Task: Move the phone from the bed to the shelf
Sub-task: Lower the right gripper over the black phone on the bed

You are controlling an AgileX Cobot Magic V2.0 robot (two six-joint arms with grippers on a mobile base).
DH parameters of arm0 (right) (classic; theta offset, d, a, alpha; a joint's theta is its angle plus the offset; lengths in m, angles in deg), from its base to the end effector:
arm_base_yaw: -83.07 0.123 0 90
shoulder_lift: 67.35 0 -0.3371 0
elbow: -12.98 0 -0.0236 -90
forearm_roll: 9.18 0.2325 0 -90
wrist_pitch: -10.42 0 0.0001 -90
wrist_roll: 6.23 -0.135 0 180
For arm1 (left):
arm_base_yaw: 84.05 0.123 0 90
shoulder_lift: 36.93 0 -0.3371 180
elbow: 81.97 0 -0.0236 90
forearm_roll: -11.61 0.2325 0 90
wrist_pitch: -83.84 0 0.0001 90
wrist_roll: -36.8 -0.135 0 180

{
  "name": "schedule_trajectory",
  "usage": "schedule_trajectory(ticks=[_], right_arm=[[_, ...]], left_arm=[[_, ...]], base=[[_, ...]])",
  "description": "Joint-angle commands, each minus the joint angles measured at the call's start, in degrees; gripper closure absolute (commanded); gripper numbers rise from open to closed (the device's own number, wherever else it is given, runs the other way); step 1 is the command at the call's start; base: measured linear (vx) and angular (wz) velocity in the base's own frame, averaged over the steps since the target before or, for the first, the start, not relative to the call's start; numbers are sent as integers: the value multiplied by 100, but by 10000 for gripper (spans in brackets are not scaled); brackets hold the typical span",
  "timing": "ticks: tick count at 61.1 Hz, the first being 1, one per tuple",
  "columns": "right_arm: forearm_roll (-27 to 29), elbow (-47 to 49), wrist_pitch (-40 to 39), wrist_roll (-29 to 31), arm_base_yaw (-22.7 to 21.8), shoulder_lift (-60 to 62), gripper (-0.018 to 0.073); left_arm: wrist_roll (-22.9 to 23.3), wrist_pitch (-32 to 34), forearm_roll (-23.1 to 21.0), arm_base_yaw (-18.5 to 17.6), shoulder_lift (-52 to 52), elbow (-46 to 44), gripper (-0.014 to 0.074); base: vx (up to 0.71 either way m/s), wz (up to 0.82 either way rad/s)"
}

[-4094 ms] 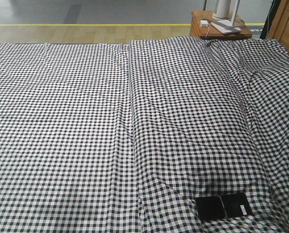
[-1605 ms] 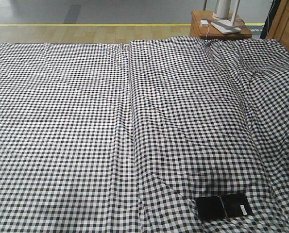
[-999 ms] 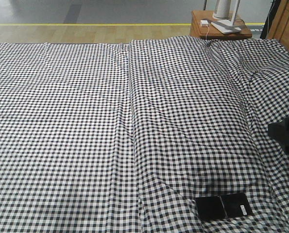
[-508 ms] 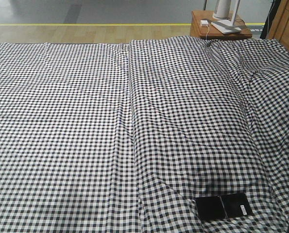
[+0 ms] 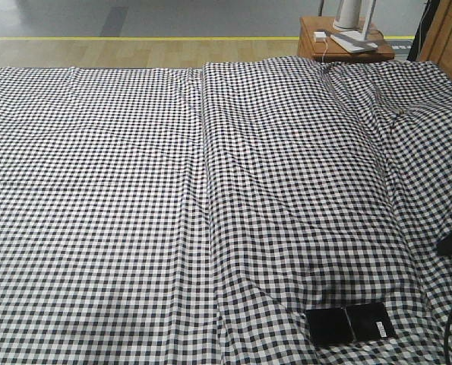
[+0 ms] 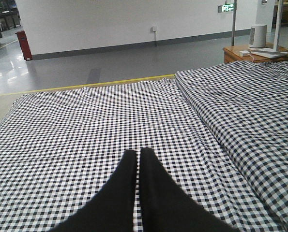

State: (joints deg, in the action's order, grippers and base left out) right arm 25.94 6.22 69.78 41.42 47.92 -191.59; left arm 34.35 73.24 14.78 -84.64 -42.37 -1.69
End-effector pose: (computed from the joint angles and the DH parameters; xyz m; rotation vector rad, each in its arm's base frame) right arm 0.3411 -0.1584 0.1501 0.2136 2.8516 0.7119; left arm 0.0287 0.0011 0.1809 0.0826 1.6793 0.0739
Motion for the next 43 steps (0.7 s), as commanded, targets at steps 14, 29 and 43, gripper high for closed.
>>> schedule_trajectory(ticks=[14,29,43], right_arm=[[369,898,384,766,-18,-1586,-85],[906,1730,1399,1014,-18,-2912,-59],[1056,2194,1434,1281,-18,-3533,-40]], left_arm=[[22,401,-30,-12,23,-146,596],[22,401,-30,-12,23,-146,596],[22,401,-30,-12,23,-146,596]], base=[[0,0],[0,0],[0,0]])
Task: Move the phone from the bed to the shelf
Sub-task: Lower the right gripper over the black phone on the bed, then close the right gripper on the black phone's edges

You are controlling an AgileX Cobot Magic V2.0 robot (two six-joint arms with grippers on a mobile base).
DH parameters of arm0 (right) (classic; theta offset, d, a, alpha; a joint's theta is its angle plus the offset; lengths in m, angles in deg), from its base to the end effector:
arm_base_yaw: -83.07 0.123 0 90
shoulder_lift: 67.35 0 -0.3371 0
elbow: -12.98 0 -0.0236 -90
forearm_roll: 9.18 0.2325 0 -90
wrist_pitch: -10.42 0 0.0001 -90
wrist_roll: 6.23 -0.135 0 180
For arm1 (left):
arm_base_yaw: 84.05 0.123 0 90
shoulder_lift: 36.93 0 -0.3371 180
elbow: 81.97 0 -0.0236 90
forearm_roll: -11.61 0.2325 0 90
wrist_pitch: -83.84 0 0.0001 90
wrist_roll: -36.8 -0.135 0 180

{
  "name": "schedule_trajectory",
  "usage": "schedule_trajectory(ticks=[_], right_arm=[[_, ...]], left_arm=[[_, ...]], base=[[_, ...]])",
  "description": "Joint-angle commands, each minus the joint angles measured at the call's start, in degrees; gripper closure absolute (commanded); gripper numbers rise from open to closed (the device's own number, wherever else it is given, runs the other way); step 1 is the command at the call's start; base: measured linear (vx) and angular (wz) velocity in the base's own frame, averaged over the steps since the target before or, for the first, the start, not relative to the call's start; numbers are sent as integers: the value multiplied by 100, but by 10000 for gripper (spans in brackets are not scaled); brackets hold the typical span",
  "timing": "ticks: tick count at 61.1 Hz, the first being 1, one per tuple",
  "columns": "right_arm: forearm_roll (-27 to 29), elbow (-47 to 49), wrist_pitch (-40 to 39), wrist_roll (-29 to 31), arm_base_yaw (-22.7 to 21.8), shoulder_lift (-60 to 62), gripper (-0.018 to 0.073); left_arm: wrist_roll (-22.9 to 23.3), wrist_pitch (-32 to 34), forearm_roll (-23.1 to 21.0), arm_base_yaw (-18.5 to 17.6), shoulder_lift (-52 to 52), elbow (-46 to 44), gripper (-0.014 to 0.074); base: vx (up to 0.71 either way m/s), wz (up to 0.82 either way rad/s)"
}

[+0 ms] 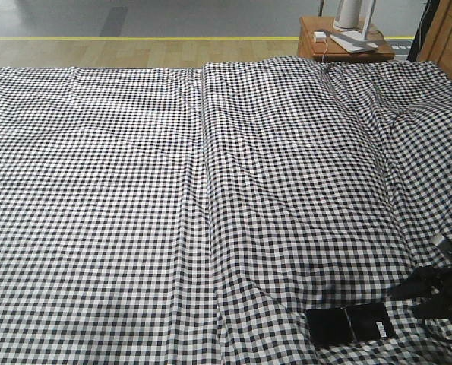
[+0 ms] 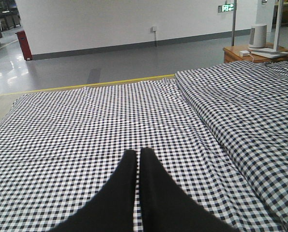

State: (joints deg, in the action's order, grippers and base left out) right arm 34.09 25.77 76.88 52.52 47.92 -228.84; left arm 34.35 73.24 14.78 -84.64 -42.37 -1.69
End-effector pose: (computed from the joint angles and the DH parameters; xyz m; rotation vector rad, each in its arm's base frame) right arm 0.3854 -0.1676 -0.0492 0.1751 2.8603 1.2313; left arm 0.0287 0.0011 0.1809 0.0826 1.6793 0.0739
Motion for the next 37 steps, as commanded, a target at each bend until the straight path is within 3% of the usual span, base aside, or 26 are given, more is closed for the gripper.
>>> schedule_trajectory(ticks=[1,15,37], right_arm=[[259,281,725,186,-18,167,-40],[713,496,742,458,5,-220,-35],[801,496,620,800,268,-565,-34]], left_arm=[[22,401,-30,-12,23,-146,596],[22,401,-30,-12,23,-146,596],[22,401,-30,-12,23,-146,596]], base=[[0,0],[0,0],[0,0]])
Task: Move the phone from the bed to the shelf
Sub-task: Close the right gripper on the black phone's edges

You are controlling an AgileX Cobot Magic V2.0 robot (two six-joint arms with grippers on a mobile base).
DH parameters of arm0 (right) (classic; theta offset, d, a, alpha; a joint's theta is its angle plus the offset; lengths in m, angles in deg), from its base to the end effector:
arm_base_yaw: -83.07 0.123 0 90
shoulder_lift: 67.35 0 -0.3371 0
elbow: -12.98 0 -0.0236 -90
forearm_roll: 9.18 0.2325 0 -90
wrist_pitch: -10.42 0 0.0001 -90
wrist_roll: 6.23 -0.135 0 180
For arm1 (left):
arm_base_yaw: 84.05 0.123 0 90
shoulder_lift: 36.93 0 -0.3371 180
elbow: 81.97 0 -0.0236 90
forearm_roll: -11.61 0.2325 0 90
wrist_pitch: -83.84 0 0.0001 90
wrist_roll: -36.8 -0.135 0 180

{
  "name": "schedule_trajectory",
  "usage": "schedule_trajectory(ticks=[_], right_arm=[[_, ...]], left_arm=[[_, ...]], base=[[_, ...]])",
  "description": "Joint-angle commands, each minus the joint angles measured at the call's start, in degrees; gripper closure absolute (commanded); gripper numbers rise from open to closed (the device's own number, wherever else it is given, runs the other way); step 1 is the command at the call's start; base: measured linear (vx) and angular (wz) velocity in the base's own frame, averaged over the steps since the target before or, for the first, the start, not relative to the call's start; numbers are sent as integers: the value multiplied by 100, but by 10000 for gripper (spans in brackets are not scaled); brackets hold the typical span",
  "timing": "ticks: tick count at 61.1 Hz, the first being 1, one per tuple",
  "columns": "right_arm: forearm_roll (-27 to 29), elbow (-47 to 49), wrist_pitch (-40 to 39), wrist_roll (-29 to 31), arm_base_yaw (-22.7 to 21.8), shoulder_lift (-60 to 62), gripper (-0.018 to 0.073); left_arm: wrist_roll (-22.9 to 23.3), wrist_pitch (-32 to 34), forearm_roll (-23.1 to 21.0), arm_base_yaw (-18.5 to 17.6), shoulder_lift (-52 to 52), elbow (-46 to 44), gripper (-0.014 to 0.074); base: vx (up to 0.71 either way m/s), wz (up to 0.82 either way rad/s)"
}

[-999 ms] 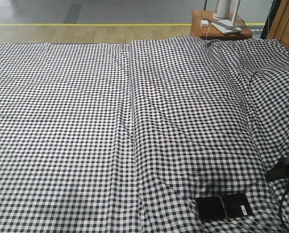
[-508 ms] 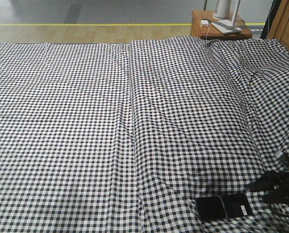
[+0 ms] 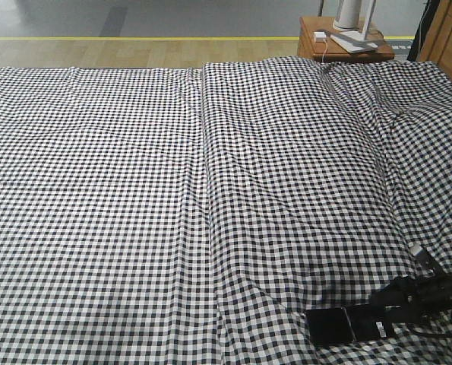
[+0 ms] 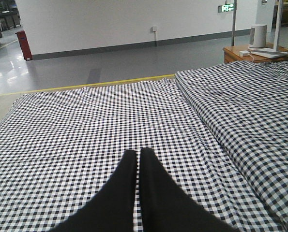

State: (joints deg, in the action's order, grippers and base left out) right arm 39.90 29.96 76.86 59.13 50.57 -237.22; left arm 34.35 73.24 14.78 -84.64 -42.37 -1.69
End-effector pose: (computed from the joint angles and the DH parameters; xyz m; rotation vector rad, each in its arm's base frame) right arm 0.3970 -0.1420 -0.0988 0.0943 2.7862 1.3269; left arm 0.0287 0.0011 0.1809 0.0826 1.6793 0.0739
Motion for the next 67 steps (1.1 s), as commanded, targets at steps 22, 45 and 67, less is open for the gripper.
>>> schedule_trajectory(ticks=[22,45,67], right_arm=[[469,78,748,212,3,1,-34],[545,68,748,226,629,-63,-34],[511,68,748,206,831,-63,41]], left_arm=[[22,401,-30,-12,23,-146,596],[22,401,-30,-12,23,-146,596],[22,401,-30,-12,23,-146,596]], base=[[0,0],[0,0],[0,0]])
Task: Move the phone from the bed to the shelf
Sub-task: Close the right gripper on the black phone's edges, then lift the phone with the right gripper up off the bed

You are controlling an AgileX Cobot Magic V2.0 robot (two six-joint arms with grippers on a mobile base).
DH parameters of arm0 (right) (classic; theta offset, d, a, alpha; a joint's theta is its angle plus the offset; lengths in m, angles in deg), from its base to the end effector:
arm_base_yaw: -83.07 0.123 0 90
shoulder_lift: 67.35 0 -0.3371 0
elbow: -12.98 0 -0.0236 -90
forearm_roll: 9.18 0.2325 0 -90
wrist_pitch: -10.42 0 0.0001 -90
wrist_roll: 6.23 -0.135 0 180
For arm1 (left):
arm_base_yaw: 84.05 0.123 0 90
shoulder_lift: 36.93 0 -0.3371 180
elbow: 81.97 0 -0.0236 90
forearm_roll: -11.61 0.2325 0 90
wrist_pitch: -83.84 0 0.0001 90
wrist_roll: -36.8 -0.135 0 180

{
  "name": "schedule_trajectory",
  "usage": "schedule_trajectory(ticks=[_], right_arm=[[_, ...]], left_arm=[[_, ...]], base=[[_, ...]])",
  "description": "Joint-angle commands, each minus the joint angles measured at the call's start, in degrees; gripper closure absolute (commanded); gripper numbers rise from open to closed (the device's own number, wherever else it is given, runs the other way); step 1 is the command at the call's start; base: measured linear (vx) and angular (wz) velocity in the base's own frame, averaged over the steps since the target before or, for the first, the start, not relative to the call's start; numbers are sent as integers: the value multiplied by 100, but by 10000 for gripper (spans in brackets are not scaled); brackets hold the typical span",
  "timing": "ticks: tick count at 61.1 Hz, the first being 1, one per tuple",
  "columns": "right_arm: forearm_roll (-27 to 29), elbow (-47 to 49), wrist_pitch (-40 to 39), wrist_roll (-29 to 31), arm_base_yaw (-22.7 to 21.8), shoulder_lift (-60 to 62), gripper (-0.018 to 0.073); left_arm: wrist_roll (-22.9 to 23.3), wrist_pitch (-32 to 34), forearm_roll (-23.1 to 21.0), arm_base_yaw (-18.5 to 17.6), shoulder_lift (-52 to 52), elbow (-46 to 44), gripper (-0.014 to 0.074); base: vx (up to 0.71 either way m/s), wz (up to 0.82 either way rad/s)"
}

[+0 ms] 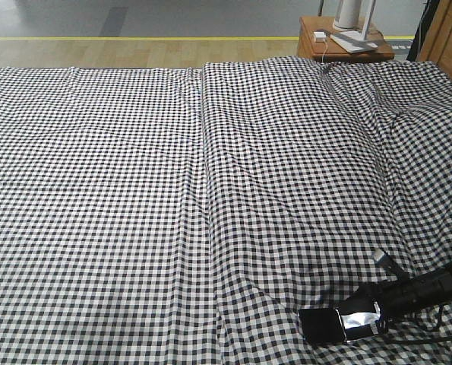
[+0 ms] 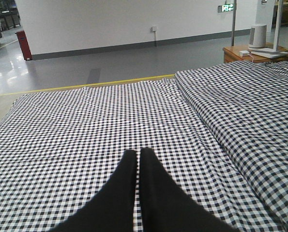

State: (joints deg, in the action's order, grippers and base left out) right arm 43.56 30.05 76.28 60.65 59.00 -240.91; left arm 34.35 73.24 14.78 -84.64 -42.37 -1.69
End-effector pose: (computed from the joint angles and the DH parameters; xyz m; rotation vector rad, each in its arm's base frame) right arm 0.4079 -0.0748 -0.1233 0.0341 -2.7981 -1.4091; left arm 0.0287 0.0011 0.1809 0.0826 1.6793 0.0739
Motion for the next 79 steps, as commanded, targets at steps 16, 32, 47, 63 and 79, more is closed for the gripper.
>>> schedule_trajectory(ticks=[16,32,47,63,79], right_arm=[[124,58,806,54,-59,323,363],[-138,45,810,-38,-59,539,569],[83,-658,810,427,-59,1305,566],[445,-1406,810,618,-39,2477,561],[563,-2014,810,550,-39,4171,561]], left_arm=[[22,401,-30,-12,23,-146,596],[22,401,-30,-12,23,-146,596],[22,401,-30,-12,23,-146,596],[22,401,-30,-12,23,-146,596],[22,401,-30,-12,23,-146,596]], base=[[0,0],[0,0],[0,0],[0,0],[0,0]])
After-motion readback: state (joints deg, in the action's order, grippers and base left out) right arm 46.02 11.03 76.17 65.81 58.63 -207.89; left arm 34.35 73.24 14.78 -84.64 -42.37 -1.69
